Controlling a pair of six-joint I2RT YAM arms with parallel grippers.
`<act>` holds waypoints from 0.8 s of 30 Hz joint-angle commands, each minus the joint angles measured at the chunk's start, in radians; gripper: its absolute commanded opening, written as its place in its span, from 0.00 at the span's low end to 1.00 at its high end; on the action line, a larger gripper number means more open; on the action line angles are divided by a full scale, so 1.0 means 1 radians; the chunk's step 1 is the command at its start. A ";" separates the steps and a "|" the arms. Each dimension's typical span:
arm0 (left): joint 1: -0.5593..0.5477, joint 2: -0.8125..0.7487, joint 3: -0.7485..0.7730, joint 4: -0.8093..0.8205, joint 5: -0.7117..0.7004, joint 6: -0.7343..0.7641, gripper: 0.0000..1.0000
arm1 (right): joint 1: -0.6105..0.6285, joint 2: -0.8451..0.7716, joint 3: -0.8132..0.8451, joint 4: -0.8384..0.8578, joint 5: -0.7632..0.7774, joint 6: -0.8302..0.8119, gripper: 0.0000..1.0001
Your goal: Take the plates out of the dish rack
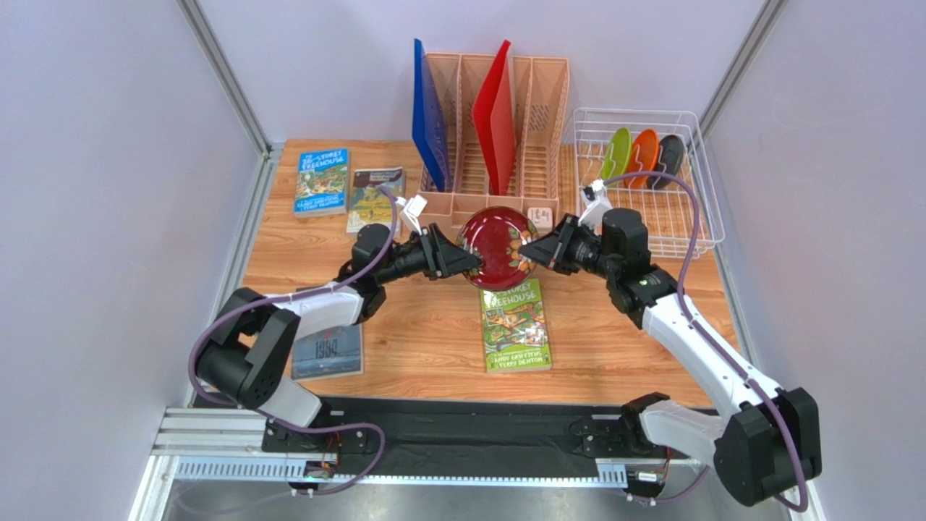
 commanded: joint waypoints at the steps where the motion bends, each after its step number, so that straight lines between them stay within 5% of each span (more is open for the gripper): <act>1: -0.038 0.032 0.060 0.095 -0.006 -0.004 0.36 | 0.007 0.032 0.033 0.173 -0.084 0.048 0.00; 6: -0.058 0.052 0.077 0.106 -0.003 0.001 0.01 | 0.007 0.075 0.042 0.201 -0.138 0.067 0.00; 12: -0.065 0.008 0.100 -0.009 -0.044 0.132 0.00 | 0.007 0.123 0.071 0.163 -0.169 0.048 0.02; 13: -0.066 -0.035 0.104 -0.146 -0.080 0.166 0.00 | 0.007 0.124 0.073 0.149 -0.153 0.042 0.19; 18: -0.066 -0.171 0.095 -0.422 -0.333 0.307 0.00 | 0.007 0.084 0.096 -0.011 0.031 -0.030 0.63; 24: -0.065 -0.293 0.069 -0.632 -0.466 0.377 0.00 | 0.004 0.083 0.134 -0.094 0.101 -0.087 0.74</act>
